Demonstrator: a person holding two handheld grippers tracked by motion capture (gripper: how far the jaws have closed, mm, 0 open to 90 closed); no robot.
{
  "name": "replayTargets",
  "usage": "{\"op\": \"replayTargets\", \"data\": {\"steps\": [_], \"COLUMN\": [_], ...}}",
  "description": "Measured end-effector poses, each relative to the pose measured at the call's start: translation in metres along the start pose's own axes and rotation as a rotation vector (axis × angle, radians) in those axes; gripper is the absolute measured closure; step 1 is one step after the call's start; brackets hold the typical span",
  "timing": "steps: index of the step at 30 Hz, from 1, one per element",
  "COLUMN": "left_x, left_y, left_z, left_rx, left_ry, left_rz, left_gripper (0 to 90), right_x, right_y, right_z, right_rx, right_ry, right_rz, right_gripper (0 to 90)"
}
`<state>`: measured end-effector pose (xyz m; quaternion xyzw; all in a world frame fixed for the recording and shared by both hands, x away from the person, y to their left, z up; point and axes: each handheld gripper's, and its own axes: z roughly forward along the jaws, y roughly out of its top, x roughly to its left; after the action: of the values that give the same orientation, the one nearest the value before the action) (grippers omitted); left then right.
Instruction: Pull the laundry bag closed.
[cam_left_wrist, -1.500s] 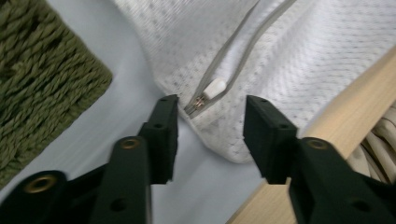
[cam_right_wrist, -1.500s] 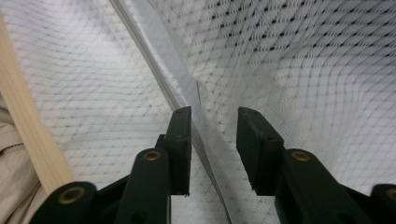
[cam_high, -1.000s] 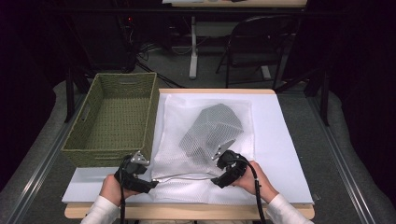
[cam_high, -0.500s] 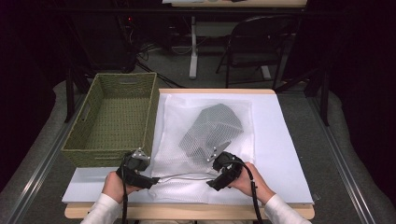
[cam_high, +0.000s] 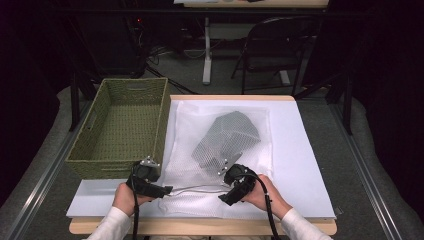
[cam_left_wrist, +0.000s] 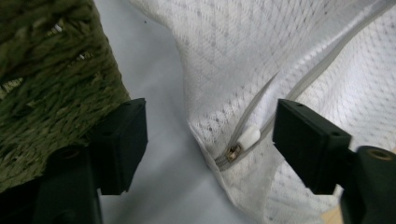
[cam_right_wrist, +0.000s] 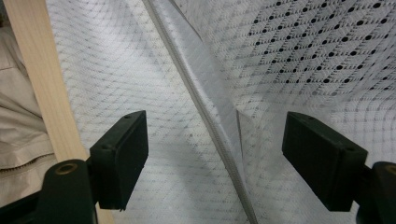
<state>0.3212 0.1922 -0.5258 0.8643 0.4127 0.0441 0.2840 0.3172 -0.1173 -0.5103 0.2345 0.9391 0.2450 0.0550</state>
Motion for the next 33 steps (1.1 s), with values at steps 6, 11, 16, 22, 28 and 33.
{"op": "replayTargets", "data": {"steps": [6, 11, 16, 22, 28, 33], "left_x": [-0.003, -0.002, -0.002, -0.006, -0.006, -0.008], "left_y": [0.003, 0.001, 0.000, -0.001, -0.001, -0.001], "left_z": [0.006, 0.007, 0.009, 0.011, 0.004, -0.001], "left_rx": [0.004, -0.038, -0.011, -0.006, -0.034, -0.064], "left_ry": [0.001, -0.020, -0.037, -0.067, -0.081, -0.097], "left_rz": [-0.002, -0.003, 0.010, 0.048, 0.067, 0.074], "left_gripper": [40.1, 55.2, 61.2, 79.0, 86.5, 86.9], "right_x": [0.004, 0.008, 0.013, 0.018, 0.026, 0.032], "right_y": [0.000, 0.003, 0.006, 0.010, 0.017, 0.026], "right_z": [-0.002, 0.000, 0.003, 0.006, 0.011, 0.015], "right_rx": [-0.012, -0.030, -0.041, -0.076, -0.080, -0.093], "right_ry": [0.008, 0.029, 0.042, 0.062, 0.075, 0.099], "right_rz": [-0.003, -0.018, -0.030, -0.031, -0.029, -0.045], "right_gripper": [23.1, 24.3, 24.6, 27.0, 24.0, 28.3]}}
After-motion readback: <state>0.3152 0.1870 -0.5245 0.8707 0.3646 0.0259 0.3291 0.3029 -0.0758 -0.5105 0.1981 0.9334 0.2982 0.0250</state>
